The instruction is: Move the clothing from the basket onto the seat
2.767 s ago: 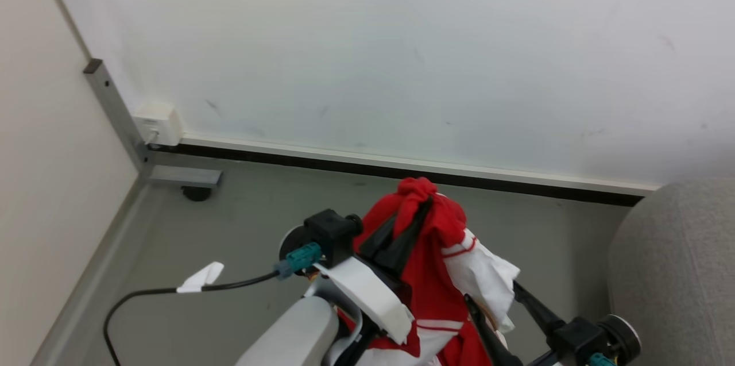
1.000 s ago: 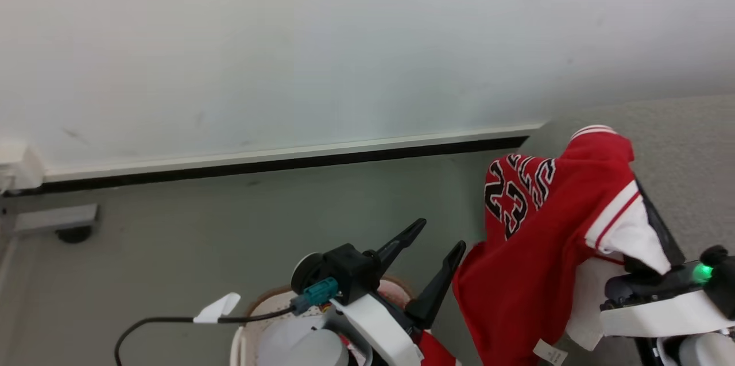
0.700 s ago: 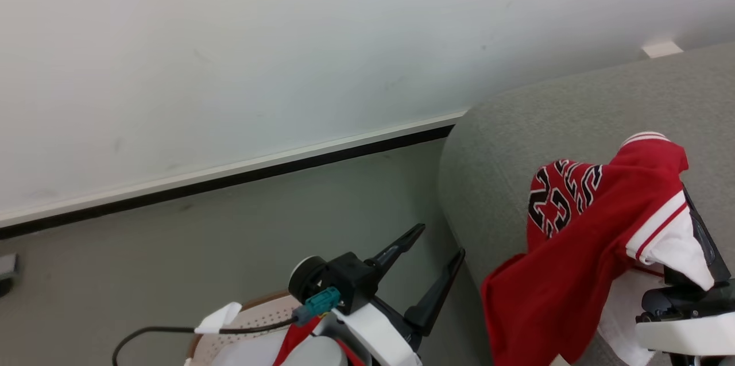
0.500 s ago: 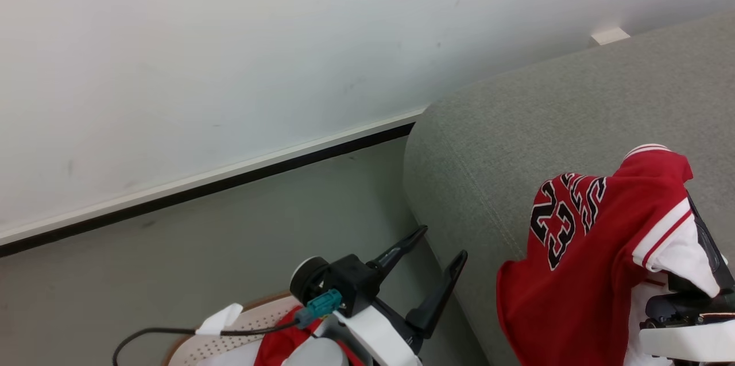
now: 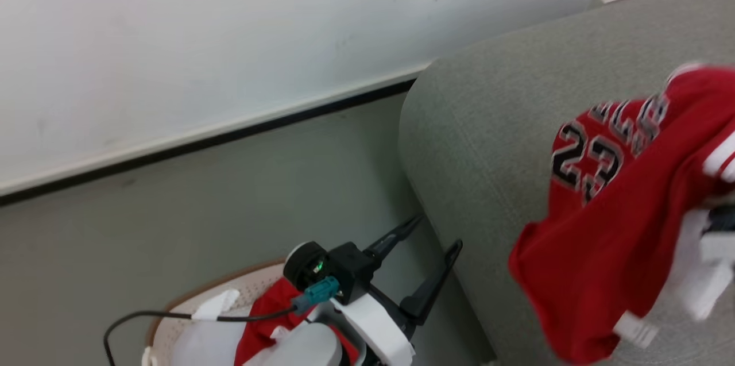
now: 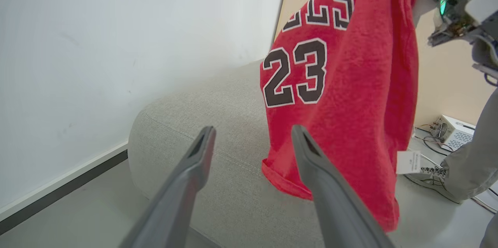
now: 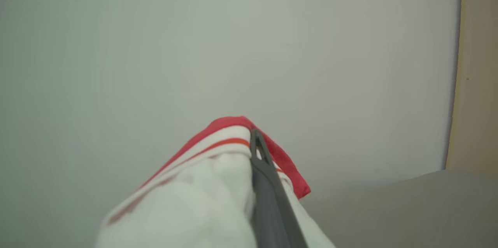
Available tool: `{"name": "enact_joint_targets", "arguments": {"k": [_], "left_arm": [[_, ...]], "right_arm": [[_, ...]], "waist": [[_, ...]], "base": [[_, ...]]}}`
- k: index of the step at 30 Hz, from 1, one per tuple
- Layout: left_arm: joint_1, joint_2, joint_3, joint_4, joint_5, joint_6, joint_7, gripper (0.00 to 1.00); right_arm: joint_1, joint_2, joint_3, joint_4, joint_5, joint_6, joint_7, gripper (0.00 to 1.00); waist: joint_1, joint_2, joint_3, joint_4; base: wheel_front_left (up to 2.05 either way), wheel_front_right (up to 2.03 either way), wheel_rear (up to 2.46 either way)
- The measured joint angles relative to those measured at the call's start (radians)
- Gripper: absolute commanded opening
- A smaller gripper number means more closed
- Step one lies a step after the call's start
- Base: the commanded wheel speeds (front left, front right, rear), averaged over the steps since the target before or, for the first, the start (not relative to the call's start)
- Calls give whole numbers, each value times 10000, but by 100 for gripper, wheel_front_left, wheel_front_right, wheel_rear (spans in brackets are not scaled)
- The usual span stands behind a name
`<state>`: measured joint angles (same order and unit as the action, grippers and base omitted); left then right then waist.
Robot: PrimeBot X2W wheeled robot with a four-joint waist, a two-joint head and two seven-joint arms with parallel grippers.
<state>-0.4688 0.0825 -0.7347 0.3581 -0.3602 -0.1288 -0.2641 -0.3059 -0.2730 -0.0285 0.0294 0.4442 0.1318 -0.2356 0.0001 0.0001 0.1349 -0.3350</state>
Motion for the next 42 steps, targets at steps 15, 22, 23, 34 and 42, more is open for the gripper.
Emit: {"name": "enact_joint_targets", "arguments": {"k": [15,22,23,34,42], "left_arm": [[-1034,905,109,-236,27,0,0,100],[-1331,1062,171,-322,84,0,0,100],[-1365,1072,180,-324,84,0,0,100],[-1355,1120,362,-140,82,0,0,100],[-550,616,790,211,-209,-2,0,100]], "right_arm": [[-5718,-2614,-1864,4172,1191,0,479,0],[-6127,-2558,-686,7530,157,0,1106,0],[-6131,-2552,-489,7992,-42,2,1279,0],[-6326,-2299,966,10360,-571,2,1185,100],[-5626,-2366,2403,10211,-407,2,961,100]], "waist": [[2,0,2924,1005],[3,-1,3790,1505],[2,-1,3874,1554],[1,-1,3682,1580],[-1,-1,2407,1539]], "base": [[0,0,0],[0,0,0],[0,0,0],[0,0,0],[0,0,0]]}}
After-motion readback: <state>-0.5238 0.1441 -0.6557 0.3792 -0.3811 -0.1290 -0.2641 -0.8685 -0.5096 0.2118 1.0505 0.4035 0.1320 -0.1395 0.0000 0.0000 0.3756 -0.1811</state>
